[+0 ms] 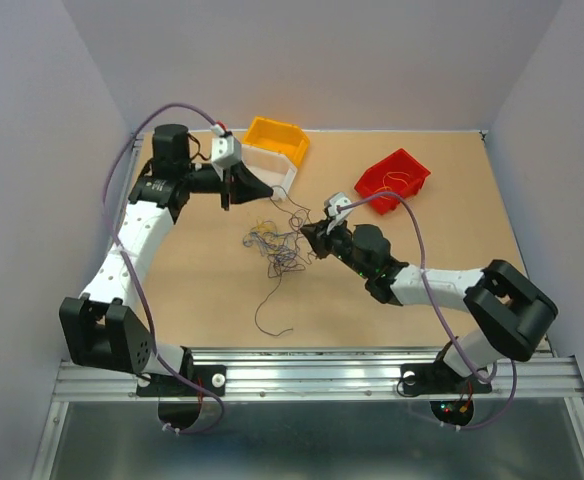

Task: Untangle the cables

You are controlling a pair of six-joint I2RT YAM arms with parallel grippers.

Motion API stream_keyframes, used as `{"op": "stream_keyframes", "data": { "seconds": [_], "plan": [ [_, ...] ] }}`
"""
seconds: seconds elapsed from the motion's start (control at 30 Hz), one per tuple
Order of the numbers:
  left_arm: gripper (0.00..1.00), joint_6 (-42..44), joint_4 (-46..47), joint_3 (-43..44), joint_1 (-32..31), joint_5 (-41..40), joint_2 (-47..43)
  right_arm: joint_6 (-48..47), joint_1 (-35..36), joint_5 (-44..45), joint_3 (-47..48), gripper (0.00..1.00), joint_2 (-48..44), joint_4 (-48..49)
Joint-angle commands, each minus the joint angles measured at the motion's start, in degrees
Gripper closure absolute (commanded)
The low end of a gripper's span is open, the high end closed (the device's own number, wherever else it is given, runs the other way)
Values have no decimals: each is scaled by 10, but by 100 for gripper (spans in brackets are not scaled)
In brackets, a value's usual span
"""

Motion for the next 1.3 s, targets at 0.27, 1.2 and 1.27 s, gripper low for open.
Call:
{"op": "stream_keyframes", "data": {
  "seconds": [0.27,1.2,1.27],
  "plan": [
    [100,-439,210,412,51,-202,17,-9,-12,0,83,66,108,22],
    [100,-364,405,608,54,-492,224,-1,-39,-16,94,1,87,-15],
    [100,-365,411,611,54,-486,229,-2,-43,-22,112,1,92,-22]
  ]
}}
